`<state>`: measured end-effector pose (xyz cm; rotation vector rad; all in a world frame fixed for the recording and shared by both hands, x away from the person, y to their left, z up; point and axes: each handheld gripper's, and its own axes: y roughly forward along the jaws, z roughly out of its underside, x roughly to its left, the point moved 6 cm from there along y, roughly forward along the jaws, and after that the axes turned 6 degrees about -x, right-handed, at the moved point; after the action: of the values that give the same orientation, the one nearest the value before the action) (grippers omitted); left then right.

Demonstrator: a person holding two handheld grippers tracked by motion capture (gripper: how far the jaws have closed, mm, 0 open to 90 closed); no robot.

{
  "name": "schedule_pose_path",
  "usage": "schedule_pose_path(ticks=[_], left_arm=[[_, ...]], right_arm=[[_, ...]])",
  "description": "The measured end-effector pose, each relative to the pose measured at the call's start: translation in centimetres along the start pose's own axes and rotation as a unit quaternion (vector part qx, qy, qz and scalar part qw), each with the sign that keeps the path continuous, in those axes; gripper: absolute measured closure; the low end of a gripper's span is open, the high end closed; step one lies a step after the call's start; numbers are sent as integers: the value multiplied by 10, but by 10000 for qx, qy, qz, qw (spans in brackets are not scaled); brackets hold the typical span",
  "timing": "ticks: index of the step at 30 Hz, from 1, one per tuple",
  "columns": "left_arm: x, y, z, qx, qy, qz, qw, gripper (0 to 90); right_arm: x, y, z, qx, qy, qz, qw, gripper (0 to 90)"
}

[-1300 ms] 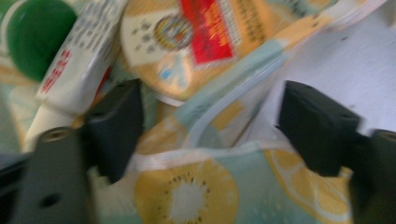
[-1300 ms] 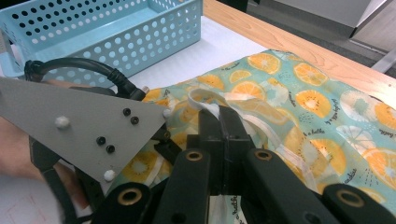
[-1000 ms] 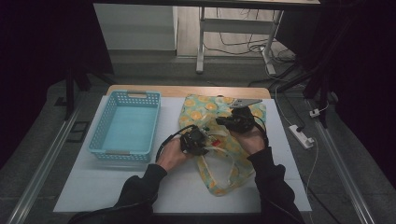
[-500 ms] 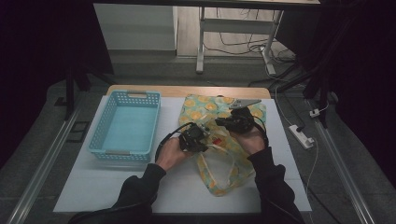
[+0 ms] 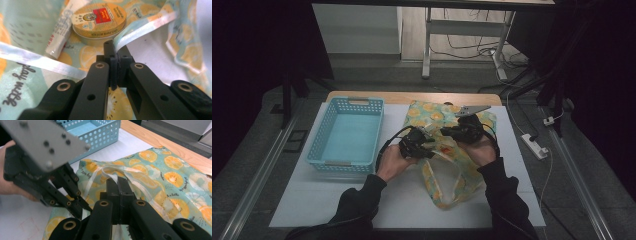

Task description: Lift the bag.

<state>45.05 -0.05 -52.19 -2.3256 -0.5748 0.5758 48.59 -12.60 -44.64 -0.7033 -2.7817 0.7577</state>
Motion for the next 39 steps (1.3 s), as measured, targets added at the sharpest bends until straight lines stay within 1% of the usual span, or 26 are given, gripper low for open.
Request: schedule_pose_path(ticks=[3, 7, 11, 16, 17, 22, 27, 30, 36, 39], left_arm=[[-1, -7, -3, -38, -10, 21, 10000, 887], [-1, -16, -8, -97, -53, 93, 9999, 887], [-1, -26, -13, -159, -103, 163, 9997, 887], [-1, -33, -16, -210, -188, 266, 9992, 887], [-1, -34, -17, -214, -195, 276, 9992, 887], [-4, -43, -23, -278, -168, 318, 9990, 888], [-7, -57, -33, -355, -125, 353, 9987, 888], [-8, -64, -38, -354, -116, 351, 9987, 888], [-9, -80, -48, -488, -198, 451, 9976, 888], [-10, -89, -55, -570, -195, 452, 9972, 888]], right_arm=[[2, -1, -1, 22, -9, -31, 10000, 892], [4, -4, -3, 19, -60, -49, 10000, 892], [7, -7, -6, 20, -114, -116, 9999, 892], [7, -12, -10, 3, -102, -115, 9999, 893], [7, -13, -11, 5, -82, -120, 9999, 893], [10, -18, -16, 60, -138, -118, 9998, 893], [11, -24, -25, -15, -123, -135, 9998, 893], [11, -26, -30, -27, -121, -146, 9998, 893], [16, -29, -39, -37, -126, -205, 9997, 893], [19, -31, -46, -68, -176, -222, 9996, 892]])
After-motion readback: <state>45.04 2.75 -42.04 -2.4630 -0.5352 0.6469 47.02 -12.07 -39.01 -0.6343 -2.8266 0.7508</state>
